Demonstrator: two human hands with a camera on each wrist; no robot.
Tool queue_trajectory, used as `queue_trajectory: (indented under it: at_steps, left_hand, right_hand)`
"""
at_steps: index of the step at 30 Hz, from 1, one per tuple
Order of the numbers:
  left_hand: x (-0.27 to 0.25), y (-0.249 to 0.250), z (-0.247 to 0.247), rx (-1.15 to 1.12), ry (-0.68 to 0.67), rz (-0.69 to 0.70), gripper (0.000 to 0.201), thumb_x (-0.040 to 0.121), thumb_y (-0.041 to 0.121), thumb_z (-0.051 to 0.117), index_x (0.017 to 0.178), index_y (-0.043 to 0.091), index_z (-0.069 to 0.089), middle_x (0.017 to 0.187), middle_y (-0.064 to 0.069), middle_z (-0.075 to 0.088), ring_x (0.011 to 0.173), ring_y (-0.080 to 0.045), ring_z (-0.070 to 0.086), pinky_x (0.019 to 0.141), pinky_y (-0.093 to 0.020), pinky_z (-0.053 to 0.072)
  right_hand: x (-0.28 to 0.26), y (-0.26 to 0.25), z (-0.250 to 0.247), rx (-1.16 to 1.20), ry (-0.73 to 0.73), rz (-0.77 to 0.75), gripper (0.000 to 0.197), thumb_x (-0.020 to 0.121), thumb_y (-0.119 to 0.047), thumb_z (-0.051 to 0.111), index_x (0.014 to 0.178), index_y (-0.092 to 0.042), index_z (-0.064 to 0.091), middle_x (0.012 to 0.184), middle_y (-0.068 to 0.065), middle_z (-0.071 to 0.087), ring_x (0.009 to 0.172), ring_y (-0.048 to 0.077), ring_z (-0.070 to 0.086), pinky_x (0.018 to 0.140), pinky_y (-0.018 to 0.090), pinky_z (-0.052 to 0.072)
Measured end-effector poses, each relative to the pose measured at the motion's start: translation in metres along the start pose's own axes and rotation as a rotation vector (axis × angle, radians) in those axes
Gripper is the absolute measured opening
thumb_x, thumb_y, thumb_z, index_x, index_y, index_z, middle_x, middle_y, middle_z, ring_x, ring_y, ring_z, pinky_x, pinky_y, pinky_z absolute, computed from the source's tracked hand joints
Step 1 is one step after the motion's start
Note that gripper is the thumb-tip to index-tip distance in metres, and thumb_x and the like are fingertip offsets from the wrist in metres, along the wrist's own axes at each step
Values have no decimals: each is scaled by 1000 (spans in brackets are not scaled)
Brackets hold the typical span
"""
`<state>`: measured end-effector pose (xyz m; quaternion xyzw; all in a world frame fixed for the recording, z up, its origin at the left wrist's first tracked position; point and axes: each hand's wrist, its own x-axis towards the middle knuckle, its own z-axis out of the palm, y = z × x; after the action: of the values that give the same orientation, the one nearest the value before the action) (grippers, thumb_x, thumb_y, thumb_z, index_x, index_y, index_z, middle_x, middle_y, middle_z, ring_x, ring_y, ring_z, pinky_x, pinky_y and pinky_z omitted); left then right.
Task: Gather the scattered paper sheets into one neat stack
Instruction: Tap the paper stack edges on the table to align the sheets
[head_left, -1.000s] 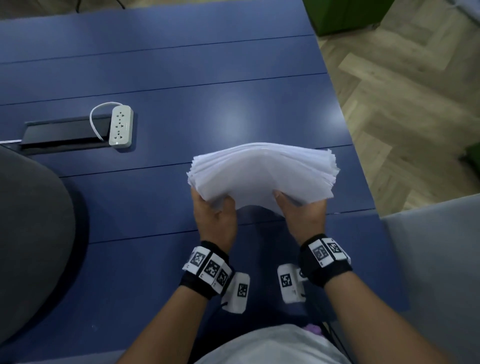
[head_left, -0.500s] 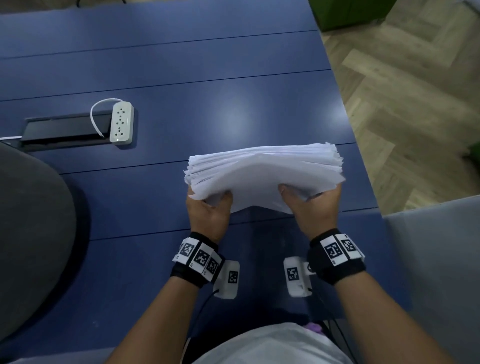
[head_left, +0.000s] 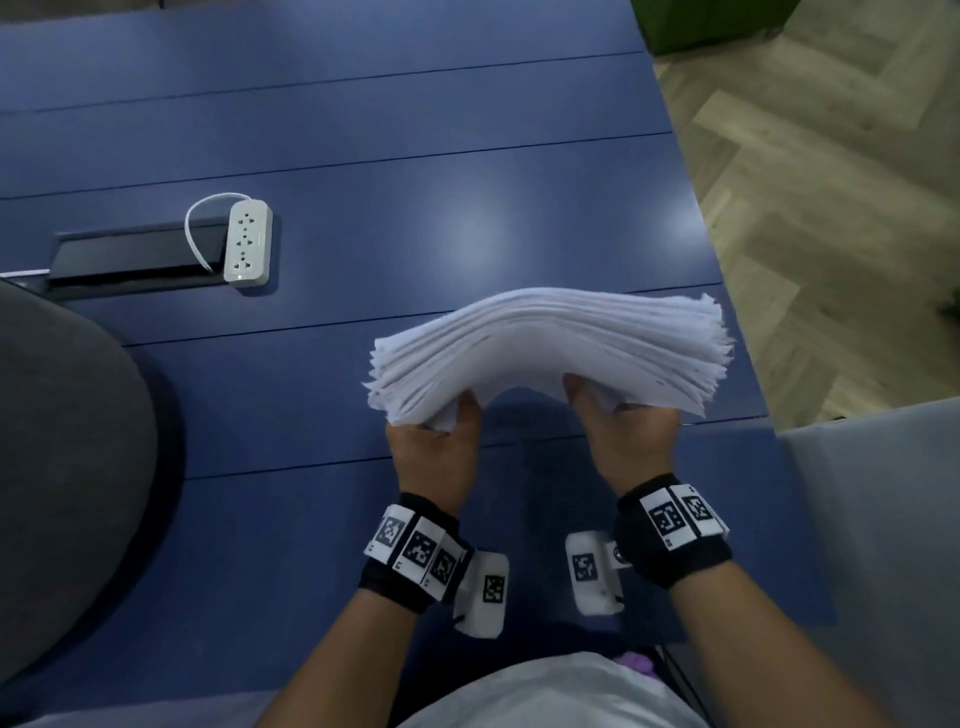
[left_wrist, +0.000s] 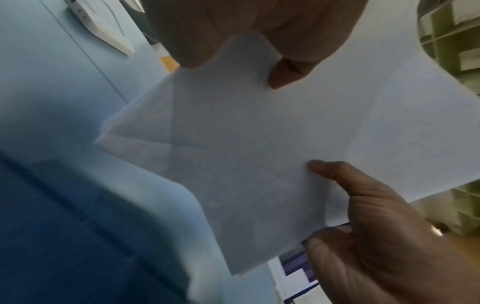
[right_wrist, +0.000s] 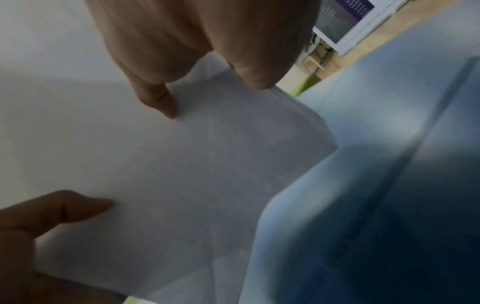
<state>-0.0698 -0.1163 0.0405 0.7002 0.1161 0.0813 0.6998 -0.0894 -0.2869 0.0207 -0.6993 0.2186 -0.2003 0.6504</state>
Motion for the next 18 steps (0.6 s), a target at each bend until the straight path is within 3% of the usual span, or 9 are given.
queue_trajectory:
  at_steps: [3, 5, 6, 9, 13, 16, 18]
  left_hand:
    - [1, -27, 4, 70, -18, -85, 43, 85, -11, 65, 105, 27, 68, 98, 20, 73, 96, 5, 67, 89, -28, 56]
    - [4, -27, 9, 78, -36, -102, 43, 86, -9, 66, 108, 28, 68, 103, 19, 73, 99, 3, 67, 88, -22, 53]
    - [6, -27, 10, 63, -43, -123, 38, 87, -6, 68, 113, 22, 68, 108, 12, 73, 103, -3, 68, 89, -22, 54]
    - [8, -29, 5, 8, -81, -127, 37, 88, 4, 74, 123, 8, 65, 120, -5, 71, 112, -16, 68, 94, -27, 55]
    - [8, -27, 1, -21, -149, -142, 39, 88, -3, 72, 115, 24, 65, 116, 2, 70, 106, -2, 67, 91, -16, 52]
    - [9, -24, 0, -55, -189, -160, 42, 87, -8, 71, 107, 28, 65, 109, 8, 70, 98, 4, 68, 86, -14, 52]
    - [13, -30, -3, -61, -206, -181, 43, 86, -9, 71, 105, 29, 65, 105, 13, 72, 95, 6, 68, 84, -13, 51]
  right_hand:
    - [-5, 28, 2, -112, -39, 120, 38, 78, -6, 84, 106, -26, 66, 102, -23, 68, 92, -15, 65, 88, 26, 57]
    - [-1, 39, 6, -114, -22, 153, 41, 78, -10, 84, 112, -24, 64, 106, -17, 69, 95, -12, 66, 84, 18, 56]
    - [0, 41, 6, -117, -21, 171, 45, 78, -13, 85, 116, -21, 64, 108, -13, 71, 98, -6, 67, 83, 17, 55]
    - [6, 47, 2, -144, -20, 209, 54, 76, -21, 86, 124, -15, 62, 113, -6, 73, 102, 5, 69, 85, 23, 56]
    - [7, 47, -10, -196, -87, 265, 58, 70, -37, 83, 121, -15, 65, 111, -5, 74, 103, 11, 71, 93, 39, 59]
    - [7, 22, -20, -166, -98, 179, 57, 72, -20, 85, 124, -13, 61, 113, -3, 72, 104, 8, 70, 94, 41, 57]
    - [9, -11, -29, -111, -77, 23, 76, 70, -17, 88, 135, -18, 49, 127, 1, 64, 117, 11, 63, 103, 42, 51]
